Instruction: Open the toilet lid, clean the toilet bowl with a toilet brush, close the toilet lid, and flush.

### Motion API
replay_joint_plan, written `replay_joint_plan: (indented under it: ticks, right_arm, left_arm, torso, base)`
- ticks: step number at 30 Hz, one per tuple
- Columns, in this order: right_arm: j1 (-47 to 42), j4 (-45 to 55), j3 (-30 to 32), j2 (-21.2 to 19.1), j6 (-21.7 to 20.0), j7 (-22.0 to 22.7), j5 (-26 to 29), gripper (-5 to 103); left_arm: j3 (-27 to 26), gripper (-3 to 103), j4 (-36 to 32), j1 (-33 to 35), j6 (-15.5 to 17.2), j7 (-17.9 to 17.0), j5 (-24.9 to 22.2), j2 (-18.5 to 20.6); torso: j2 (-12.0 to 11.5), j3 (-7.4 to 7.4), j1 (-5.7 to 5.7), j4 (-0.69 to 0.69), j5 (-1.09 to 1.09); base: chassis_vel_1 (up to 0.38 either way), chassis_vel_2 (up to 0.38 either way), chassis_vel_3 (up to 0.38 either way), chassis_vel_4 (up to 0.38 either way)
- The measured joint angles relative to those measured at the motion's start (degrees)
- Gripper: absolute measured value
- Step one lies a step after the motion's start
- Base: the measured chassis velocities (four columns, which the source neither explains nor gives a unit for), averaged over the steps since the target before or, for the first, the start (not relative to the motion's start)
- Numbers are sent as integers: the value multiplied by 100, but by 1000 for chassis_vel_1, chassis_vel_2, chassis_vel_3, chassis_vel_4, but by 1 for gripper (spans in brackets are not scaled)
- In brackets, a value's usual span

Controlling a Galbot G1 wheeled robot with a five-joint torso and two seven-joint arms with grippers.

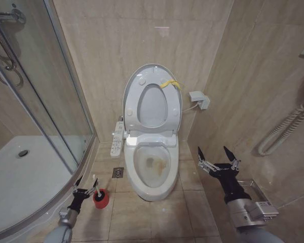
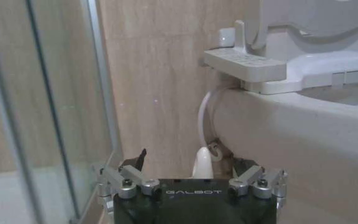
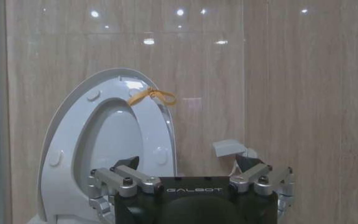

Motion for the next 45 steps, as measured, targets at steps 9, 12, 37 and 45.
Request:
replay_joint_plan:
  ticks: [9, 12, 37, 45]
  right_arm:
    - [0, 0, 0, 0, 0, 0, 0, 100]
    - [0, 0, 0, 0, 0, 0, 0, 100]
    - [0, 0, 0, 0, 0, 0, 0, 100]
    - [0, 0, 0, 0, 0, 0, 0, 100]
  left_arm:
    - [275, 90, 633, -566, 47, 135, 4, -90]
    - [302, 93, 711, -623, 72, 164, -12, -108]
    - [207, 22, 763, -469, 173, 375, -477, -154]
    - [81, 22, 431, -170, 153, 435, -434, -82]
  torso:
    - [0, 0, 0, 1, 0]
    - [0, 0, 0, 1, 0]
    - [1, -1, -1, 0, 2]
    - [1, 0, -1, 0, -2]
  base:
    - [0, 0, 0, 0]
    - [0, 0, 0, 0]
    - [0, 0, 0, 0]
    - [0, 0, 0, 0]
